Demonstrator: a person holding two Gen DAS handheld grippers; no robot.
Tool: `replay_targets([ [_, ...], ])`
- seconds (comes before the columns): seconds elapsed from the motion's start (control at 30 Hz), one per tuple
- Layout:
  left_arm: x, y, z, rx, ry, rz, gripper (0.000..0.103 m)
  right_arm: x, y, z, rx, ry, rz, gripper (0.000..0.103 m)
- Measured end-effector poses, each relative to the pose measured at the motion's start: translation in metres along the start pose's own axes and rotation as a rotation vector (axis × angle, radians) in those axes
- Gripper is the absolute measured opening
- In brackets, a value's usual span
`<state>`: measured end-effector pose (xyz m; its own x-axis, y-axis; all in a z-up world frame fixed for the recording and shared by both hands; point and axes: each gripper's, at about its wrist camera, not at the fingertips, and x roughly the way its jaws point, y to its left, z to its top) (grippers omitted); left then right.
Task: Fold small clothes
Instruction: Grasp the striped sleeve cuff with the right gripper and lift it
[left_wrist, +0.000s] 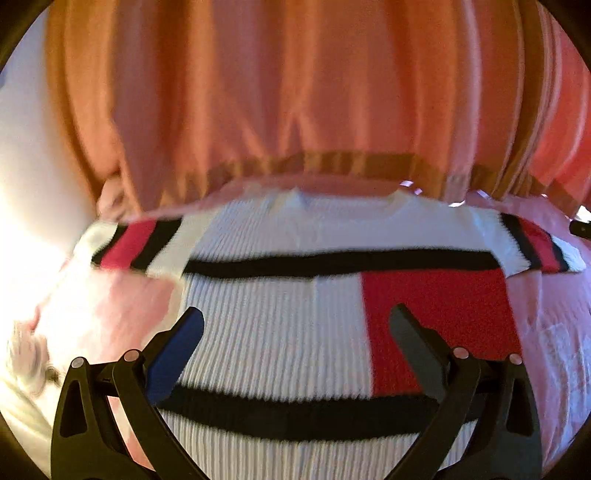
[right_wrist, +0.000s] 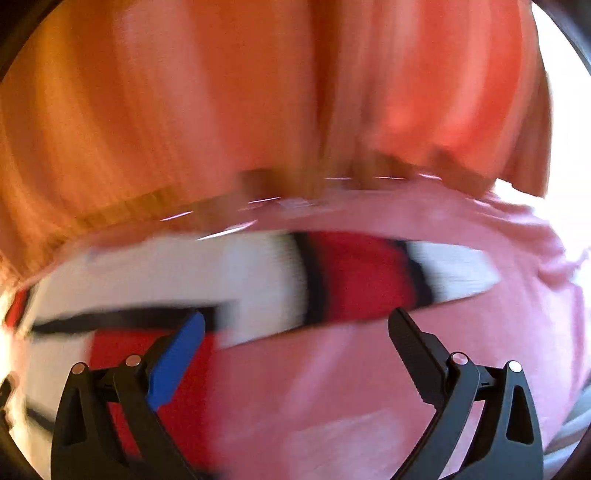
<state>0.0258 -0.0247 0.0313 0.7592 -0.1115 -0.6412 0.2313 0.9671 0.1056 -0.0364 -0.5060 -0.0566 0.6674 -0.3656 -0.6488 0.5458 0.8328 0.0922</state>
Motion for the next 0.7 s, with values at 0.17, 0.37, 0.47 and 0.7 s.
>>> replay_targets([
  [0.17, 0.020, -0.022, 0.013, 0.018, 0.004, -0.038, 0.098, 0.072, -0.119, 0.012, 0.238, 0.030, -0.193, 0.096],
  [0.37, 0.049, -0.043, 0.004, 0.037, 0.061, -0.050, 0.098, 0.118, -0.205, 0.007, 0.440, 0.055, -0.227, 0.095],
  [0.47, 0.060, -0.048, 0.000, 0.034, 0.089, -0.054, 0.098, 0.144, -0.218, 0.005, 0.486, 0.076, -0.182, 0.089],
  [0.7, 0.073, -0.051, -0.006, 0.046, 0.129, -0.038, 0.098, 0.159, -0.199, 0.021, 0.459, 0.041, -0.081, 0.011],
])
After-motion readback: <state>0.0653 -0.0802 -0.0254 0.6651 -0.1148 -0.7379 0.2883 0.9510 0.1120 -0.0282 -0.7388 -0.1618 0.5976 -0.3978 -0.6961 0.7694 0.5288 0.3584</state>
